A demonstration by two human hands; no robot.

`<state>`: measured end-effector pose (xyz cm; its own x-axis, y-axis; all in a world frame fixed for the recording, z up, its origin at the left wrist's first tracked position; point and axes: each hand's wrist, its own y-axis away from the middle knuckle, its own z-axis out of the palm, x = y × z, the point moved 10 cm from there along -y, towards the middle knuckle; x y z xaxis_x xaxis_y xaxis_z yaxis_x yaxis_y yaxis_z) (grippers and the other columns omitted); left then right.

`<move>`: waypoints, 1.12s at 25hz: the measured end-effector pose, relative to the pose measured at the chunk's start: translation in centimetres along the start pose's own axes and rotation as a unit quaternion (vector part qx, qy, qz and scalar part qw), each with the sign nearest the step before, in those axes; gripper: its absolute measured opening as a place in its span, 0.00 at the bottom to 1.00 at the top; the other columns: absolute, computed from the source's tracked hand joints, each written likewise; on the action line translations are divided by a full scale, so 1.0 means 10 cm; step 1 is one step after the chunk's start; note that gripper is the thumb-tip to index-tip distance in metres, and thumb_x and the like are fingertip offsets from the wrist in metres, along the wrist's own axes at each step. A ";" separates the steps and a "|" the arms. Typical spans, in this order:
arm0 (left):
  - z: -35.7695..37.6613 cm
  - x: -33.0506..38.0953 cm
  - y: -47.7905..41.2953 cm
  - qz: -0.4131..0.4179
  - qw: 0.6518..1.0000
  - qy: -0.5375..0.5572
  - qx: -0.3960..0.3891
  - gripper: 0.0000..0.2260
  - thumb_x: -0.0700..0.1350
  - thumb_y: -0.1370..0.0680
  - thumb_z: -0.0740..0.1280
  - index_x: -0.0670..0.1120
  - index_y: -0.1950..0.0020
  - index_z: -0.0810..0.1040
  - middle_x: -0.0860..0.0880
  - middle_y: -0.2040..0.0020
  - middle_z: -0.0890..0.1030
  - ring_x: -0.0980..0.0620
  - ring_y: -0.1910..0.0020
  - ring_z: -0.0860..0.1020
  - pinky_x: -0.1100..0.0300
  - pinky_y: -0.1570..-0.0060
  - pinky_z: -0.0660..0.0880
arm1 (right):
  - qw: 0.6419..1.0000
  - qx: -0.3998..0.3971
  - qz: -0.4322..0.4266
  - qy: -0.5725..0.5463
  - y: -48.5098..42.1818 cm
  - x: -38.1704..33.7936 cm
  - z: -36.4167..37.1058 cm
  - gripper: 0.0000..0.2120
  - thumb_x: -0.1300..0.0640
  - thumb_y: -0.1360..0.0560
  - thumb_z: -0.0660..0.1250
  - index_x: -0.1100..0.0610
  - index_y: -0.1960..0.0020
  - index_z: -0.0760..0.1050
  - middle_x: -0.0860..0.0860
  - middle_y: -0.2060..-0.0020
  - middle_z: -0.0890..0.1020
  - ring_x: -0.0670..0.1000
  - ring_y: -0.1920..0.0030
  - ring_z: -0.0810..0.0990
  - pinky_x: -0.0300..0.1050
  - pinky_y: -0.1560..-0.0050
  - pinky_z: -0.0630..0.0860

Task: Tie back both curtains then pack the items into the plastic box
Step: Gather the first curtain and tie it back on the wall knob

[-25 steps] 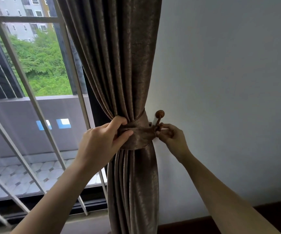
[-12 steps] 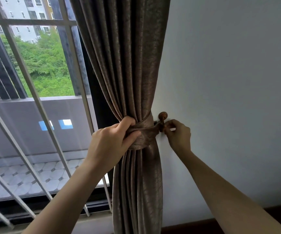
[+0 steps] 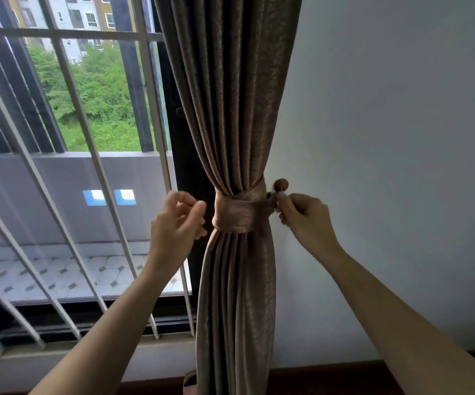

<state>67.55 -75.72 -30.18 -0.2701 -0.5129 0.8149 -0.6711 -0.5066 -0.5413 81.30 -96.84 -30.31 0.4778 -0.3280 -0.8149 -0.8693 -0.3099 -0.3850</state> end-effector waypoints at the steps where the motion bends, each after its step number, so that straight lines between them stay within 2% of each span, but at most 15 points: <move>1: 0.05 -0.30 0.09 -0.145 0.987 0.076 -0.006 0.02 0.41 0.22 0.64 0.43 0.53 0.74 0.45 0.64 0.79 0.52 0.68 0.78 0.63 0.67 0.77 | 0.996 -0.063 0.056 -0.021 0.11 0.07 0.16 0.14 0.52 0.22 0.61 0.55 0.61 0.80 0.51 0.65 0.83 0.49 0.64 0.81 0.40 0.57 0.76; 2: 0.17 -0.51 0.23 -0.256 0.959 0.115 -0.035 0.05 0.41 0.21 0.63 0.43 0.54 0.77 0.44 0.62 0.79 0.52 0.66 0.78 0.63 0.65 0.77 | 0.982 -0.126 0.126 -0.062 0.24 0.16 0.33 0.12 0.52 0.22 0.61 0.55 0.57 0.81 0.50 0.62 0.84 0.48 0.62 0.81 0.41 0.54 0.78; 3: 0.31 -0.65 0.34 -0.319 0.934 0.143 -0.074 0.07 0.41 0.21 0.62 0.42 0.55 0.79 0.44 0.62 0.79 0.53 0.66 0.77 0.64 0.64 0.76 | 0.961 -0.173 0.189 -0.106 0.39 0.25 0.47 0.10 0.53 0.22 0.61 0.55 0.54 0.80 0.50 0.58 0.84 0.47 0.60 0.81 0.40 0.55 0.78; 4: 0.40 -0.67 0.41 -0.338 0.920 0.171 -0.101 0.08 0.39 0.21 0.62 0.42 0.55 0.80 0.45 0.62 0.78 0.55 0.66 0.76 0.65 0.63 0.75 | 0.946 -0.198 0.218 -0.137 0.51 0.30 0.56 0.09 0.55 0.22 0.61 0.55 0.51 0.79 0.50 0.57 0.83 0.46 0.59 0.80 0.37 0.58 0.78; 7: 0.45 -0.47 0.35 -0.257 0.943 0.155 -0.143 0.11 0.34 0.24 0.62 0.45 0.52 0.83 0.48 0.60 0.80 0.58 0.66 0.75 0.67 0.62 0.72 | 0.950 -0.179 0.198 -0.165 0.60 0.27 0.61 0.07 0.57 0.23 0.63 0.55 0.48 0.79 0.50 0.57 0.81 0.44 0.56 0.80 0.32 0.62 0.75; 9: 0.39 -0.31 0.32 -0.181 0.971 0.037 -0.153 0.10 0.38 0.25 0.64 0.49 0.51 0.83 0.52 0.59 0.83 0.59 0.62 0.79 0.67 0.59 0.74 | 0.940 -0.153 0.205 -0.228 0.61 0.27 0.61 0.07 0.57 0.23 0.64 0.55 0.47 0.79 0.49 0.57 0.80 0.45 0.54 0.79 0.35 0.57 0.75; 11: 0.40 -0.17 0.32 -0.098 0.976 -0.103 -0.164 0.05 0.42 0.27 0.68 0.49 0.55 0.82 0.54 0.60 0.83 0.59 0.60 0.80 0.70 0.59 0.74 | 0.935 -0.154 0.200 -0.247 0.62 0.24 0.66 0.08 0.59 0.25 0.66 0.57 0.46 0.78 0.49 0.56 0.81 0.47 0.51 0.79 0.39 0.52 0.75; 12: 0.43 -0.11 0.34 -0.059 0.971 -0.157 -0.167 0.01 0.43 0.27 0.69 0.48 0.57 0.81 0.54 0.61 0.81 0.59 0.61 0.80 0.72 0.62 0.73 | 0.951 -0.154 0.176 -0.202 0.61 0.23 0.67 0.10 0.58 0.26 0.68 0.58 0.45 0.78 0.49 0.54 0.82 0.48 0.50 0.79 0.41 0.49 0.76; 14: 0.45 -0.04 0.37 0.001 0.961 -0.232 -0.152 0.05 0.45 0.27 0.70 0.45 0.62 0.79 0.53 0.66 0.78 0.59 0.67 0.77 0.66 0.65 0.72 | 0.988 -0.131 0.072 -0.031 0.60 0.10 0.65 0.12 0.54 0.28 0.70 0.57 0.47 0.78 0.46 0.55 0.81 0.47 0.53 0.79 0.40 0.49 0.75; 15: 0.44 -0.02 0.39 0.014 0.957 -0.253 -0.140 0.08 0.44 0.27 0.69 0.44 0.65 0.77 0.52 0.70 0.76 0.58 0.71 0.73 0.63 0.66 0.69 | 0.993 -0.104 0.013 0.044 0.60 0.00 0.61 0.10 0.52 0.28 0.70 0.57 0.50 0.78 0.46 0.59 0.79 0.45 0.58 0.78 0.37 0.54 0.73; 17: 0.46 0.04 0.43 0.039 0.954 -0.270 -0.125 0.16 0.43 0.26 0.68 0.46 0.72 0.69 0.54 0.76 0.68 0.57 0.75 0.64 0.60 0.68 0.64 | 0.993 -0.051 -0.037 0.095 0.62 -0.05 0.48 0.08 0.53 0.27 0.69 0.56 0.60 0.75 0.47 0.66 0.78 0.46 0.65 0.75 0.37 0.63 0.69; 19: 0.51 0.07 0.47 0.049 0.958 -0.252 -0.128 0.18 0.43 0.26 0.68 0.47 0.73 0.65 0.55 0.77 0.65 0.56 0.76 0.62 0.61 0.70 0.62 | 0.994 -0.013 -0.009 0.106 0.57 0.12 0.31 0.12 0.52 0.26 0.67 0.61 0.60 0.76 0.52 0.66 0.81 0.52 0.64 0.78 0.42 0.64 0.71; 22: 0.56 0.07 0.46 0.058 0.954 -0.262 -0.132 0.15 0.43 0.25 0.68 0.44 0.70 0.69 0.54 0.76 0.68 0.56 0.75 0.65 0.62 0.70 0.63 | 0.988 -0.015 0.023 0.152 0.58 0.28 0.20 0.14 0.47 0.26 0.65 0.58 0.54 0.79 0.53 0.60 0.83 0.54 0.59 0.81 0.46 0.58 0.77; 25: 0.58 0.05 0.42 0.069 0.944 -0.296 -0.132 0.12 0.43 0.25 0.66 0.39 0.66 0.75 0.48 0.71 0.74 0.49 0.71 0.71 0.57 0.67 0.68 | 0.979 -0.017 0.008 0.205 0.62 0.22 0.18 0.15 0.45 0.26 0.64 0.57 0.57 0.77 0.52 0.61 0.82 0.54 0.60 0.80 0.44 0.62 0.74; 28: 0.52 0.04 0.42 0.071 0.945 -0.291 -0.130 0.10 0.44 0.25 0.67 0.39 0.62 0.79 0.47 0.68 0.78 0.48 0.67 0.75 0.56 0.65 0.71 | 0.973 -0.040 -0.014 0.225 0.65 0.18 0.20 0.15 0.44 0.26 0.65 0.57 0.58 0.77 0.51 0.62 0.82 0.53 0.60 0.80 0.43 0.63 0.73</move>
<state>68.25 -81.65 -33.24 0.0046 -0.8956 0.4448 -0.8243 -0.2552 -0.5054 76.26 -97.62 -35.11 0.5236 -0.6709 -0.5251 -0.8512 -0.3868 -0.3546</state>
